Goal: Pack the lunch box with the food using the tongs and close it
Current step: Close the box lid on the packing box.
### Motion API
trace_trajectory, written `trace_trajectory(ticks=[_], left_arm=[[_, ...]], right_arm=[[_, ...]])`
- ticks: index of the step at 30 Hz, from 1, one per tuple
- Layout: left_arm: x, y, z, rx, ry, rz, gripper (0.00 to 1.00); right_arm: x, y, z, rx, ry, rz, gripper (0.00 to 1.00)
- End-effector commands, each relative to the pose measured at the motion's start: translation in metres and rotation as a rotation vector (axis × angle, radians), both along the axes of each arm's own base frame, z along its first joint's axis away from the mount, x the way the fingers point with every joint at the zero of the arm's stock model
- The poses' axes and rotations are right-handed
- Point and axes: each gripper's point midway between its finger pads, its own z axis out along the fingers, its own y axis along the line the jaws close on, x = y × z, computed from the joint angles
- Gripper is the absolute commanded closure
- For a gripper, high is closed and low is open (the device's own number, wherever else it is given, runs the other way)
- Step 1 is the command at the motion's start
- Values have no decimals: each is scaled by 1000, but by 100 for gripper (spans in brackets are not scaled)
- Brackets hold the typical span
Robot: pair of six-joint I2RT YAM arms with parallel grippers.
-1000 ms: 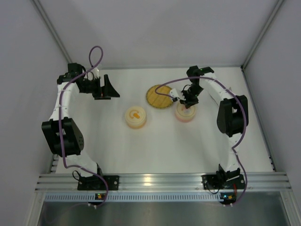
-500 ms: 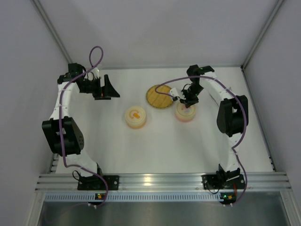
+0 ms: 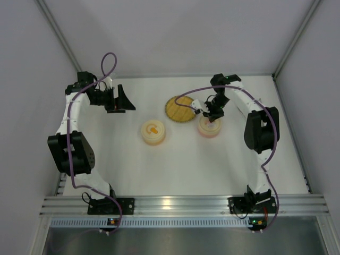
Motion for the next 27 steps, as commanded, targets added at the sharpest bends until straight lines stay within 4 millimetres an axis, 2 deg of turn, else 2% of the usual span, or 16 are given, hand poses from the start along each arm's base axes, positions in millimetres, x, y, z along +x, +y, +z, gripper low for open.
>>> trace_trajectory(ticks=[1, 7, 13, 20, 21, 27], left_arm=[[3, 0, 0, -9, -26, -18, 2], [3, 1, 0, -4, -24, -11, 2], [1, 2, 1, 2, -23, -14, 2], [-1, 5, 1, 30, -25, 1, 2], [-2, 5, -1, 37, -25, 1, 2], [-7, 10, -8, 83, -43, -19, 2]], right_arm=[[-11, 11, -2, 30, 49, 23, 100], [-14, 11, 1, 31, 80, -38, 100], [-19, 2, -6, -1, 105, -226, 100], [-16, -4, -14, -20, 83, -437, 100], [-11, -3, -14, -7, 61, -457, 100], [-29, -6, -25, -45, 166, -622, 100]])
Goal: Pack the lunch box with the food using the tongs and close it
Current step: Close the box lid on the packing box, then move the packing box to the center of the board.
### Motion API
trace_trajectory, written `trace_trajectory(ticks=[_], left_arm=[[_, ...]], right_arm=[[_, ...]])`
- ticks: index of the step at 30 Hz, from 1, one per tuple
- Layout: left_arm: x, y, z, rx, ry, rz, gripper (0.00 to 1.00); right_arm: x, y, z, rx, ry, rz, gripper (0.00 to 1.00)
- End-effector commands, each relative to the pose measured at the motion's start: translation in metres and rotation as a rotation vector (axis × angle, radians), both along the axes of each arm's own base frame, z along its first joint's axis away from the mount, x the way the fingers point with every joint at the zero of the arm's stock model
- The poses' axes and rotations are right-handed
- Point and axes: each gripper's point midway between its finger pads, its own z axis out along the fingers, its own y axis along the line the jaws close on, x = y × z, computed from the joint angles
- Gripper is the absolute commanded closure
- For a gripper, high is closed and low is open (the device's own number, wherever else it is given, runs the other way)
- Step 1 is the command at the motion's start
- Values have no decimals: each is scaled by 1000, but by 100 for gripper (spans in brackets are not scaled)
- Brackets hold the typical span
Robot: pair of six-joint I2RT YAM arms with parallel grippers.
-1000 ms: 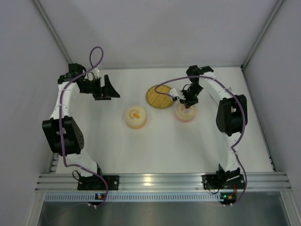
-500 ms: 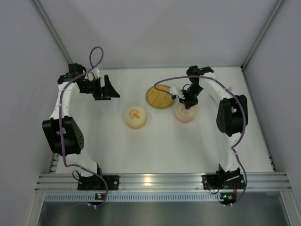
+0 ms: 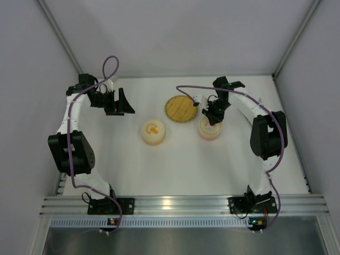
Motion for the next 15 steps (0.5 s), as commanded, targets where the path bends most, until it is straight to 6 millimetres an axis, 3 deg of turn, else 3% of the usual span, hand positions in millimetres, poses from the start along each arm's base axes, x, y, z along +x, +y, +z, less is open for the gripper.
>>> trace_trajectory(ticks=[1, 7, 10, 15], left_arm=[[-7, 3, 3, 37, -54, -32, 2], [-20, 11, -13, 119, -85, -76, 2], [-27, 11, -17, 128, -84, -107, 2], [-39, 10, -32, 186, -85, -169, 5]], right_arm=[[-22, -2, -23, -36, 144, -139, 100], [-51, 9, -38, 4, 255, -245, 100], [-59, 20, -31, 55, 257, -301, 100], [-72, 52, -33, 124, 343, -380, 100]])
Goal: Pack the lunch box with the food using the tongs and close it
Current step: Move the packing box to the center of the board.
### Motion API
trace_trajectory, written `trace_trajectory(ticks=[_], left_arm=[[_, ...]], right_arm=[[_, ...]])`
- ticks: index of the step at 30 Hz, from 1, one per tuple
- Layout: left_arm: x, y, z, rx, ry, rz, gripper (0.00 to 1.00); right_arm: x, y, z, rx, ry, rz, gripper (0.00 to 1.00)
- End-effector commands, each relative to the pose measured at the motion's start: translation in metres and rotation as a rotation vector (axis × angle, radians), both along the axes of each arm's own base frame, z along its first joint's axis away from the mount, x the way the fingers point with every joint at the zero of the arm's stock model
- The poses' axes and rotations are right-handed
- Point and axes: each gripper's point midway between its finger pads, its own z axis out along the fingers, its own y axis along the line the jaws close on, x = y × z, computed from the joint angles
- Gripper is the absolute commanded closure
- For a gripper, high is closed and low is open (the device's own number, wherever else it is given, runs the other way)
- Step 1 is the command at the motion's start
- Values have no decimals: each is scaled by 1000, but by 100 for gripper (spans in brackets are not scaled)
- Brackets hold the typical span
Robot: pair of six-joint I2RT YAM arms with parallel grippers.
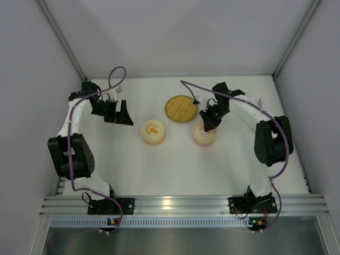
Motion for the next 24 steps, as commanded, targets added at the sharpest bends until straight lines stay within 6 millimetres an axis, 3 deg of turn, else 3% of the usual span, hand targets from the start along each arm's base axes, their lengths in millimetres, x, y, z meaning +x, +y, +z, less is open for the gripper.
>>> trace_trajectory(ticks=[1, 7, 14, 20, 24], left_arm=[[-11, 1, 4, 54, -66, -71, 5], [-15, 3, -1, 71, -53, -78, 5], [-20, 1, -9, 82, -44, -111, 5], [-19, -27, -31, 88, 1, -160, 9], [12, -33, -38, 81, -18, -77, 12]], right_arm=[[-48, 34, -33, 41, 238, -60, 100], [-57, 72, -45, 114, 263, -144, 100], [-57, 119, -42, 220, 255, -219, 100], [-67, 134, -48, 258, 289, -308, 100], [-76, 132, -57, 254, 313, -333, 100]])
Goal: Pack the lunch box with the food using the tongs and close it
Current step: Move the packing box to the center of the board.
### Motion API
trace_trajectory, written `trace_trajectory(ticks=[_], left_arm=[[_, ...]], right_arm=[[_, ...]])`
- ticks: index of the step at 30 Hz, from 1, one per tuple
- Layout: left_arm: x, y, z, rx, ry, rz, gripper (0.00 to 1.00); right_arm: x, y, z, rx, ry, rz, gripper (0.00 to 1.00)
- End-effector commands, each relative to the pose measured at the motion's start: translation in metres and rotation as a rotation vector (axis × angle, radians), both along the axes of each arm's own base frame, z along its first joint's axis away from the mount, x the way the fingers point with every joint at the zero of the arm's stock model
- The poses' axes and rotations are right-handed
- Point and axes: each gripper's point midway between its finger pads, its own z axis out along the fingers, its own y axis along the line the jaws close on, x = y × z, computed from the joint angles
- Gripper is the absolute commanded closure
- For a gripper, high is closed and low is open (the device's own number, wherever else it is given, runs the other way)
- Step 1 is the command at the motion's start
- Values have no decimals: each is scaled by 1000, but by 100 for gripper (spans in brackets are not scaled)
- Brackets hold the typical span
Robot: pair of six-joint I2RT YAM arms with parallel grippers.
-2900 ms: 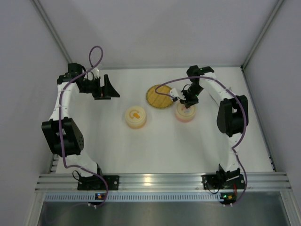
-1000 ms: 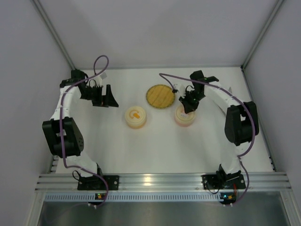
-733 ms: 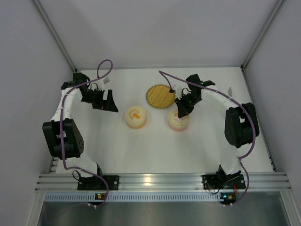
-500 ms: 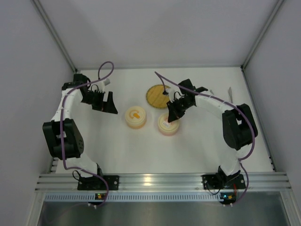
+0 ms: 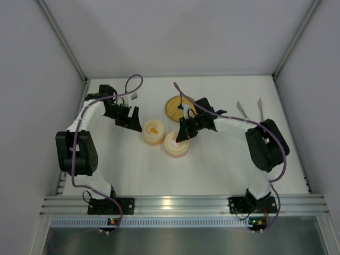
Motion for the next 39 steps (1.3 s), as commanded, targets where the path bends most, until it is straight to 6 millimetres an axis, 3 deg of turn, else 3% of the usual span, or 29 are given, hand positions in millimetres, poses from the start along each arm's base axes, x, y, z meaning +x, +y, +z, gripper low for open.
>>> trace_trajectory(ticks=[1, 4, 8, 11, 20, 33, 39], left_arm=[[36, -3, -4, -21, -45, 77, 15], [55, -19, -8, -5, -48, 61, 19], [61, -49, -20, 51, -70, -47, 21], [72, -58, -26, 64, -90, -59, 21], [111, -61, -32, 86, -140, -62, 27], [79, -89, -44, -24, -68, -283, 38], [47, -81, -57, 7, -24, -356, 48]], right_arm=[[-21, -13, -58, -139, 74, -49, 100], [-30, -18, -62, -147, 88, -44, 100], [-41, -25, -66, -156, 105, -45, 100], [-47, -30, -68, -163, 111, -43, 100], [-67, -42, -78, -183, 162, -37, 100], [-69, -65, -85, -186, 200, -66, 100], [-76, -68, -85, -182, 196, -45, 100]])
